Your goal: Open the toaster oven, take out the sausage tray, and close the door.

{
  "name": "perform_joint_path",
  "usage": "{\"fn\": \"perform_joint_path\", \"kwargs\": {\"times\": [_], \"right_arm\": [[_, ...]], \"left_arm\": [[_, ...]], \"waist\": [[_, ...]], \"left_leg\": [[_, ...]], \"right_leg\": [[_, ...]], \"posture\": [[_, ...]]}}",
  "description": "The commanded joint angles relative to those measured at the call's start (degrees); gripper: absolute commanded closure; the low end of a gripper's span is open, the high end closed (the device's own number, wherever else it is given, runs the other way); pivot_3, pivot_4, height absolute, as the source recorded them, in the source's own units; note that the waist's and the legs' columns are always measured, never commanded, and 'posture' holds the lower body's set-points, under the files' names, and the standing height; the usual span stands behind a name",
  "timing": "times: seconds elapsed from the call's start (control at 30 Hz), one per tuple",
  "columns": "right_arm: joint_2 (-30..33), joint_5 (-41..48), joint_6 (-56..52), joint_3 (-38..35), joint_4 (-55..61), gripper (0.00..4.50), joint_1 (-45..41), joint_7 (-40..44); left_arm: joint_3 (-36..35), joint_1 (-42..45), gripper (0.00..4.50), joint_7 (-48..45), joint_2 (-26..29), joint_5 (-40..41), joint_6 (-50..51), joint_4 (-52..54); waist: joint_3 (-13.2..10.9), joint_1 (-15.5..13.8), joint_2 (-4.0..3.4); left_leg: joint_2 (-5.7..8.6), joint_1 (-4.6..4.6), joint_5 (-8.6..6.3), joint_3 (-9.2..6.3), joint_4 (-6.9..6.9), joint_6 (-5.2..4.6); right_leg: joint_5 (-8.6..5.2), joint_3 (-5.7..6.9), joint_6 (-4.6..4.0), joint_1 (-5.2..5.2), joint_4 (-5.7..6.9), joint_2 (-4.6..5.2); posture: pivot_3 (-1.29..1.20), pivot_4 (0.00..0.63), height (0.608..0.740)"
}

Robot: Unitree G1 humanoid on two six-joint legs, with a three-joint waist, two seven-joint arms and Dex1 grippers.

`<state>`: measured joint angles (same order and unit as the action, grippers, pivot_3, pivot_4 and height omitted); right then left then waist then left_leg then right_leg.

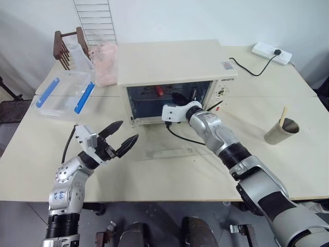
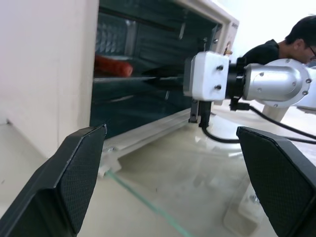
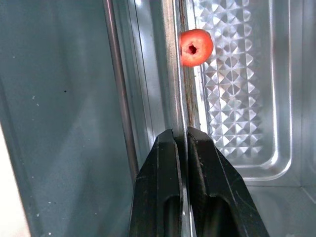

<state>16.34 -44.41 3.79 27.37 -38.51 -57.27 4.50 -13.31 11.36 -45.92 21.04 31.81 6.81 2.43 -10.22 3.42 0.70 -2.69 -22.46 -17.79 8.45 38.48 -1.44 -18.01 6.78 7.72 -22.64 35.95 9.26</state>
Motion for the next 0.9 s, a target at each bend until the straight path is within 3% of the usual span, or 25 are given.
{"fn": "perform_joint_path", "kwargs": {"times": [0.03, 0.43, 0.9], "right_arm": [[1.04, 0.89, 1.28, -1.59, 5.11, 4.47, -1.88, -0.69], [4.68, 2.76, 1.00, -2.37, 19.21, 4.47, 3.32, 11.33], [5.60, 2.15, 0.18, -1.43, 27.29, 4.47, 13.53, 13.87]], "left_arm": [[0.18, 1.14, 0.00, -0.74, -0.14, 0.30, -1.19, -0.46], [1.41, 5.04, 0.00, -1.41, -0.43, -0.07, -1.31, -3.40], [1.71, 7.60, 0.00, -1.68, -0.96, 0.19, -1.49, -5.71]], "waist": [[0.00, -0.01, 0.00], [-0.01, 0.01, -0.01], [0.00, 0.07, 0.00]], "left_leg": [[0.00, -0.02, 0.00, 0.00, -0.03, 0.00], [0.04, -0.19, -0.01, -0.06, -0.37, 0.02], [0.02, -0.15, -0.01, -0.02, -0.34, 0.05]], "right_leg": [[0.00, 0.00, 0.00, -0.03, 0.00, 0.00], [0.00, 0.23, 0.01, -0.27, -0.08, 0.00], [0.00, 0.24, 0.00, -0.28, -0.07, -0.06]], "posture": [[0.00, 0.150, 0.740], [0.00, 0.150, 0.740], [0.00, 0.150, 0.740]]}}
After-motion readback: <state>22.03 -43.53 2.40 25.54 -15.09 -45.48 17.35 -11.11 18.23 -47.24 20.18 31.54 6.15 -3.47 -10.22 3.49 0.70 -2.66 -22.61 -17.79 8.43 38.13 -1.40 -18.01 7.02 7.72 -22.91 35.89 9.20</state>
